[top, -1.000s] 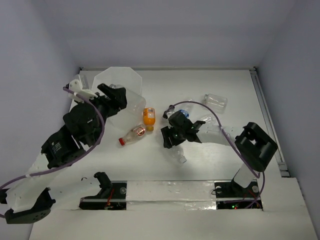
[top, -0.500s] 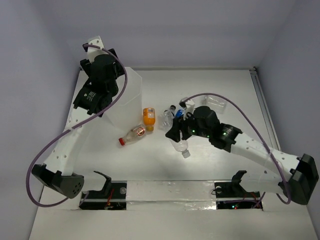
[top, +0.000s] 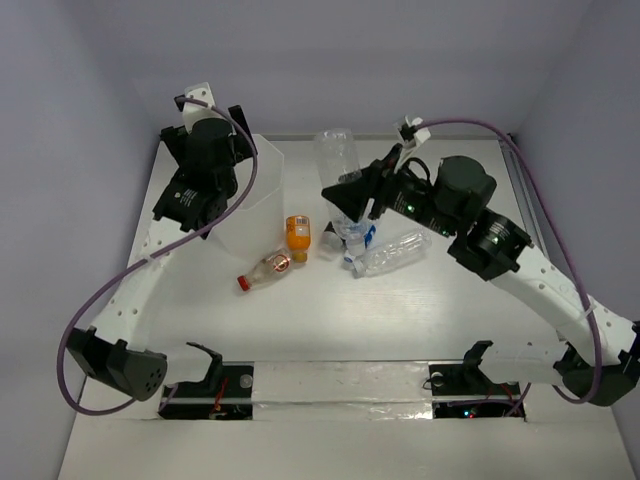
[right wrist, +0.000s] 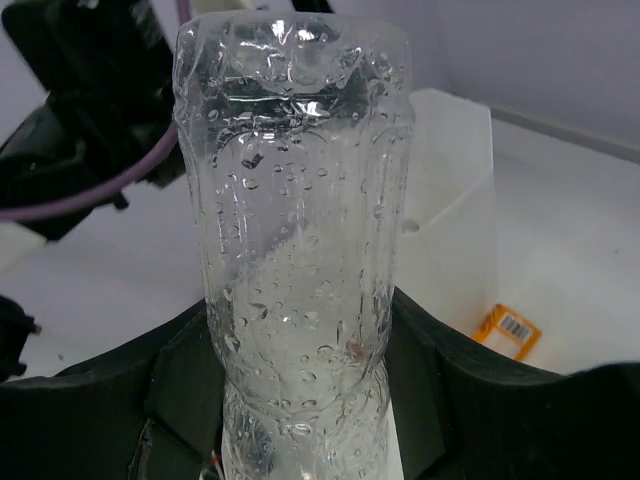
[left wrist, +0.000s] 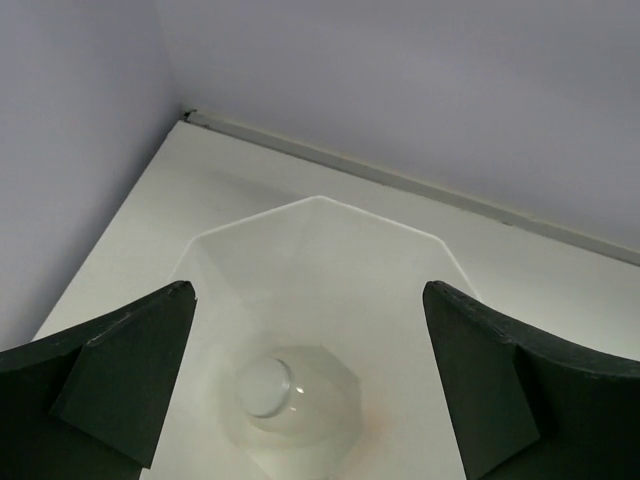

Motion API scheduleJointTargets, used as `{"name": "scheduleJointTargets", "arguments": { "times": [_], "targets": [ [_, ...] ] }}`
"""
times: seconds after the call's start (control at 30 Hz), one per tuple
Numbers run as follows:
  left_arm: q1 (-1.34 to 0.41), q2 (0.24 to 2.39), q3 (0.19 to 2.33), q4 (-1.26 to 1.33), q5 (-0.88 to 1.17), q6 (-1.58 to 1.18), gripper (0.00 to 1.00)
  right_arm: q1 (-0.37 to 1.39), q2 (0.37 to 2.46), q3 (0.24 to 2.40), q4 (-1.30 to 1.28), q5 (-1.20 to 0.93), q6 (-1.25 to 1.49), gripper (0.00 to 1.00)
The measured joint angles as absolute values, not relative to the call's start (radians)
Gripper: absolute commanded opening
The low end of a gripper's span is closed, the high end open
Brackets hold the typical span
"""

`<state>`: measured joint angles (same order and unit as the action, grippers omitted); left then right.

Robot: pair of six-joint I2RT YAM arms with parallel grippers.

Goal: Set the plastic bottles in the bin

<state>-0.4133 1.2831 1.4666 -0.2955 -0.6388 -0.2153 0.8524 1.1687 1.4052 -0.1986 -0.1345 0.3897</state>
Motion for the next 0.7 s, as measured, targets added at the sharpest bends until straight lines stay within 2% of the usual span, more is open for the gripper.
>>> {"name": "scheduleJointTargets", "arguments": {
  "times": [0.13, 0.23, 0.27, 0.37, 0.4, 0.5, 0.7],
  "targets": [
    [-0.41, 1.21, 1.467, -0.305, -0.561, -0.234, 0.97, 0.852, 1.278, 1.536, -0.173, -0.11, 0.399, 0.52],
    [-0.41, 1.109, 1.451, -0.303, -0.48, -0.261, 0.92, 0.852, 1.38, 1.634, -0.152, -0.1, 0.41, 0.52],
    [-0.41, 1.065, 1.429, -0.298, -0.451, -0.271, 0.85, 0.852, 1.419, 1.67, -0.146, -0.099, 0.414, 0.53],
    [-0.41, 0.913, 1.32, -0.302, -0.367, -0.308, 0.75, 0.852, 1.535, 1.777, -0.126, -0.093, 0.422, 0.53],
    [-0.41, 0.871, 1.277, -0.31, -0.345, -0.32, 0.68, 0.852, 1.58, 1.825, -0.117, -0.089, 0.423, 0.54],
    [-0.408, 0.738, 1.145, -0.353, -0.287, -0.352, 0.57, 0.852, 1.704, 1.944, -0.094, -0.076, 0.423, 0.57],
    [-0.408, 0.603, 0.968, -0.476, -0.189, -0.414, 0.57, 0.852, 1.979, 2.237, -0.083, -0.027, 0.413, 0.59]
  ]
}}
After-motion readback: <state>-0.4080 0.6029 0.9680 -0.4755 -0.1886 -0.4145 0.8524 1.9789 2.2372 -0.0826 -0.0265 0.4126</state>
